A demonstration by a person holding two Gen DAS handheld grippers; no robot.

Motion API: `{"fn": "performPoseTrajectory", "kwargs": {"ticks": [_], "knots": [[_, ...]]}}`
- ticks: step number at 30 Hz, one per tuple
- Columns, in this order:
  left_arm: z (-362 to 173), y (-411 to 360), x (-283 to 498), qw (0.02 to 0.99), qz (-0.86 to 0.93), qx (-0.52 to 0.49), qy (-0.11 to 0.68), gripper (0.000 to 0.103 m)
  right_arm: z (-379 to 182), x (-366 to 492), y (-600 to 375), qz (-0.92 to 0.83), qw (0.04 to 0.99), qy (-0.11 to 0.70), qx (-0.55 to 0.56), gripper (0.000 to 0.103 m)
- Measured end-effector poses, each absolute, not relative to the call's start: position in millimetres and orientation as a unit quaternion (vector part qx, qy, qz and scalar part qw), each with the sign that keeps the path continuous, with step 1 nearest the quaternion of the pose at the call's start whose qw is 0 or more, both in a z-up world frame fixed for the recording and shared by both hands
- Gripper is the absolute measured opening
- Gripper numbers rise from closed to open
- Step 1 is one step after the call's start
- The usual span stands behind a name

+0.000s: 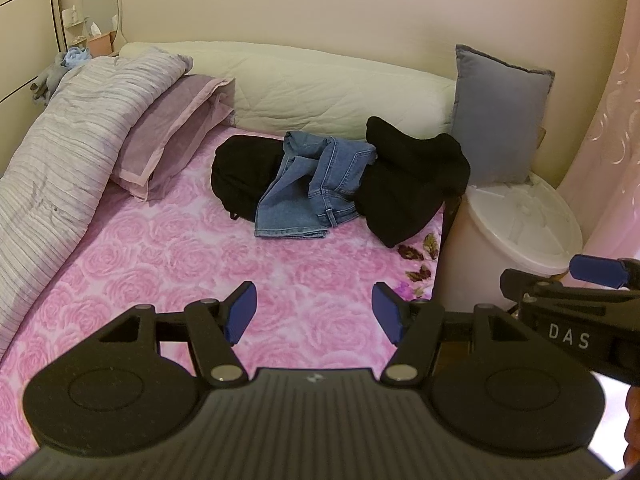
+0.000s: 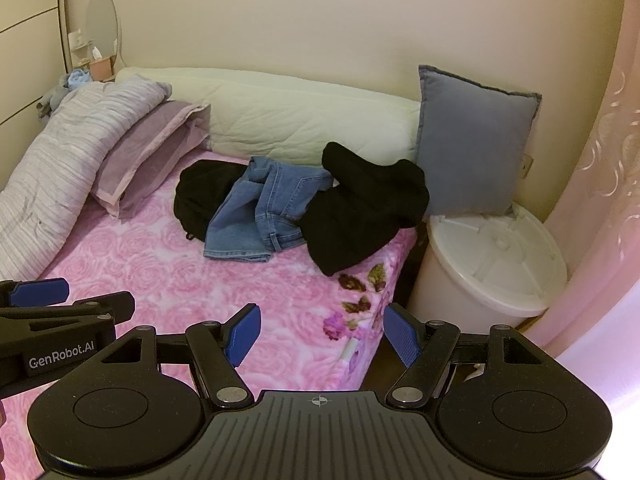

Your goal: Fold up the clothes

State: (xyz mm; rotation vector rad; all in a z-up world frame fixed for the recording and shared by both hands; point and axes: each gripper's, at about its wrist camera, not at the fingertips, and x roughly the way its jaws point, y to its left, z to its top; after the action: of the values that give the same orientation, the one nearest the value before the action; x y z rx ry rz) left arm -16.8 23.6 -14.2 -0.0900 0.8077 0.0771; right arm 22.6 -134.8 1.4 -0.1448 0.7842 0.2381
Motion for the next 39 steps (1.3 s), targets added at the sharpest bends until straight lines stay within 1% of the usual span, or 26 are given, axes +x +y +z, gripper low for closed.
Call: {"fn": "performPoseTrajectory", "kwargs": {"ticks": [39], "knots": [[-16.0,38.9,-0.4,0.906,0.074,-0.069,0.411,0.060,-7.6,43.2,-116.7,0.155,0.902,0.392,-0.096,0.071]]}}
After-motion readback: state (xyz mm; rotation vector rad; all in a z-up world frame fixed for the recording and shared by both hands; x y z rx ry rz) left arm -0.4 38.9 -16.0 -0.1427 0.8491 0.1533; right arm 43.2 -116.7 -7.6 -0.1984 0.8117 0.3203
